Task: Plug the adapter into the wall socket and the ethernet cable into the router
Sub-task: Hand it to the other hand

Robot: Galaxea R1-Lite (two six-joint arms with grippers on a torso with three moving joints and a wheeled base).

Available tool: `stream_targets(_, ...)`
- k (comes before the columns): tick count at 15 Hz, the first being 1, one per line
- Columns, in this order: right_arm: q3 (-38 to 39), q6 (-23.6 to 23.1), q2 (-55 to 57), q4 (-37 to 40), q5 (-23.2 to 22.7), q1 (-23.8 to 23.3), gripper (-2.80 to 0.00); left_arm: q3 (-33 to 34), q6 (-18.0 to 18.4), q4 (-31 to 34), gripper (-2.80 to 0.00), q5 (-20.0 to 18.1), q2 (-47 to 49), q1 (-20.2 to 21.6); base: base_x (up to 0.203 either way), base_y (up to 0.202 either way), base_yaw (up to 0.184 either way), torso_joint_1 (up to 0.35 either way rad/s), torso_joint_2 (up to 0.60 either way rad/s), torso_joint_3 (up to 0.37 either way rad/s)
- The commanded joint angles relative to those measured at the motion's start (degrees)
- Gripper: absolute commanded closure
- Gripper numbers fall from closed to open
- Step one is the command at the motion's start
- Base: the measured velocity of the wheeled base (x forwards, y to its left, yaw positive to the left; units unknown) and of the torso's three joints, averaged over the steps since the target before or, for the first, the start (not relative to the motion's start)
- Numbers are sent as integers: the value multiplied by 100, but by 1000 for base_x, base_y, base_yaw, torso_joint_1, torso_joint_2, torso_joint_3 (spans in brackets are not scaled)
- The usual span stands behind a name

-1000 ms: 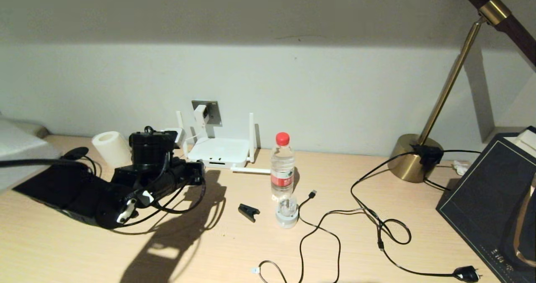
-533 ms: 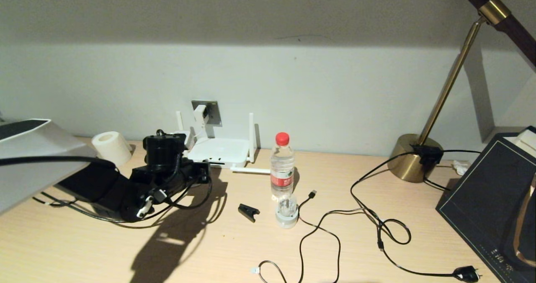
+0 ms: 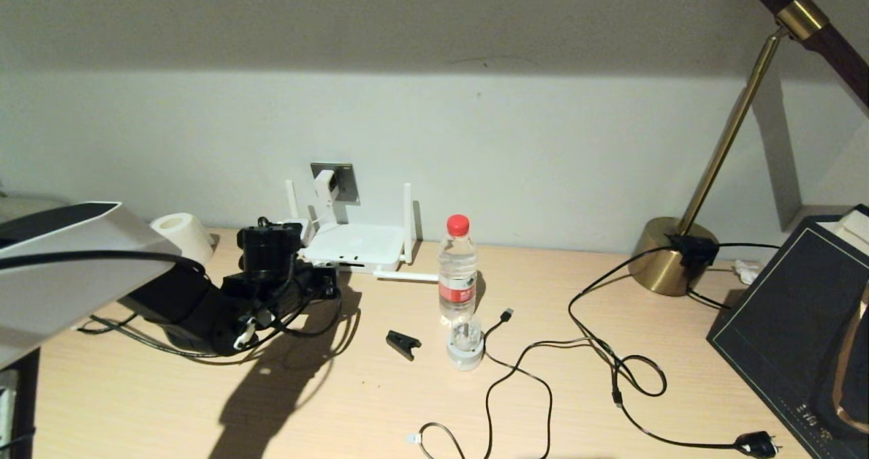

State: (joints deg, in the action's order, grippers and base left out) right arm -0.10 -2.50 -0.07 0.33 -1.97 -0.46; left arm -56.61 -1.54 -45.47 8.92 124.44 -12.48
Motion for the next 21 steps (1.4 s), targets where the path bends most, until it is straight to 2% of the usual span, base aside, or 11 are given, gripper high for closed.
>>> stream_targets(1, 1, -5, 7, 2, -5, -6, 0, -8, 72, -32, 0, 4, 40, 9, 0, 0, 0, 0, 0, 0)
stream_targets(7, 1, -5, 7, 2, -5, -6, 0, 71, 101, -41, 0, -5, 37, 44, 0, 0, 0, 0, 0, 0)
stream_targets(10, 1, -5, 7, 2, -5, 2, 0, 149, 119, -346, 0, -5, 45, 53, 0, 0, 0, 0, 0, 0)
stream_targets(21, 1, -5, 7, 2, -5, 2, 0, 124, 119, -357, 0, -198, 80, 53, 0, 0, 0, 0, 0, 0)
